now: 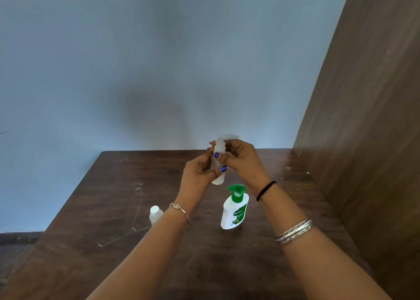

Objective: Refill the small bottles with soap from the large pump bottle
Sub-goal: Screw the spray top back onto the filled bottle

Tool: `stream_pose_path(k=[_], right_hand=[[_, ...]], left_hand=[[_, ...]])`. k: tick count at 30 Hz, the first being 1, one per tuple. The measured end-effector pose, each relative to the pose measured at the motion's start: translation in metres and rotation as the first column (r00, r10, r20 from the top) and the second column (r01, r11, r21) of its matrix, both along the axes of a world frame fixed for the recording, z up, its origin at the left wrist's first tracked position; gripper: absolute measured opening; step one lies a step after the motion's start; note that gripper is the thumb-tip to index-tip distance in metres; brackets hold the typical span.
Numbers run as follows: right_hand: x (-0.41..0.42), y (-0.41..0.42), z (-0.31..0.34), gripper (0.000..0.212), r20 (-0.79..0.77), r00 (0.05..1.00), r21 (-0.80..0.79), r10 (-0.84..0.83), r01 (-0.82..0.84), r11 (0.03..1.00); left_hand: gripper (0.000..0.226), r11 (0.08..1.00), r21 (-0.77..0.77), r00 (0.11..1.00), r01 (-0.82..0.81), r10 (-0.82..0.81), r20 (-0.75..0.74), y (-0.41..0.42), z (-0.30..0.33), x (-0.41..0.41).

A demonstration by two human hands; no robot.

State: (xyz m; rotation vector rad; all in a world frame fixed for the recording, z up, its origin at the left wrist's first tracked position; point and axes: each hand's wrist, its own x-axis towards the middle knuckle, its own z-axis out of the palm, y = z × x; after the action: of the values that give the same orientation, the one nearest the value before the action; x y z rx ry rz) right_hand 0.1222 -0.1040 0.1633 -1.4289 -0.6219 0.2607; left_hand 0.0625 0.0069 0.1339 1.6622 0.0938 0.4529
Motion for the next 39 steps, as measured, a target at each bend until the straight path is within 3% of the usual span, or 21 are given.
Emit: stream_pose_path(k=[3,8,11,18,30,34,39], right_hand=[[-0.002,0.005,-0.004,0.032,0.026,0.990,-0.033,-0.136,0.137,0.990],[0.003,-0.005,-0.005,0.029,-0.034,0.986,0.029,0.161,-0.160,0.987],[0.003,-0.002,-0.005,0.024,0.008,1.000,-0.020,0.018,-0.018,1.000],[-0.008,0.017,-0.014,0.032,0.064,0.971,-0.083,-0.231,0.236,0.968],[-0.035,0.051,-0.039,0.033,0.117,0.864,-0.143,-0.490,0.503,0.852],[-0.037,0.052,-0.046,0.033,0.057,0.905,-0.167,-0.421,0.425,0.890],[-0.023,0.054,-0.065,0.029,0.100,0.967,-0.310,-0.236,0.255,0.916]], left_hand=[[0.036,1.000,-0.026,1.000,-0.002,0.002,-0.005,-0.004,-0.004,-0.001],[0.029,0.998,-0.018,0.998,0.060,-0.060,-0.030,0.004,-0.001,0.000],[0.029,0.999,-0.018,0.999,0.036,-0.037,-0.025,0.001,-0.003,-0.002],[0.048,0.972,0.071,0.975,-0.222,0.220,0.036,-0.011,-0.008,-0.006],[0.028,0.871,0.176,0.888,-0.459,0.455,0.062,-0.012,-0.027,-0.011],[0.032,0.882,0.140,0.892,-0.450,0.450,0.030,-0.007,-0.035,-0.015],[0.042,0.947,0.188,0.949,-0.259,0.286,-0.133,0.026,-0.059,-0.030]])
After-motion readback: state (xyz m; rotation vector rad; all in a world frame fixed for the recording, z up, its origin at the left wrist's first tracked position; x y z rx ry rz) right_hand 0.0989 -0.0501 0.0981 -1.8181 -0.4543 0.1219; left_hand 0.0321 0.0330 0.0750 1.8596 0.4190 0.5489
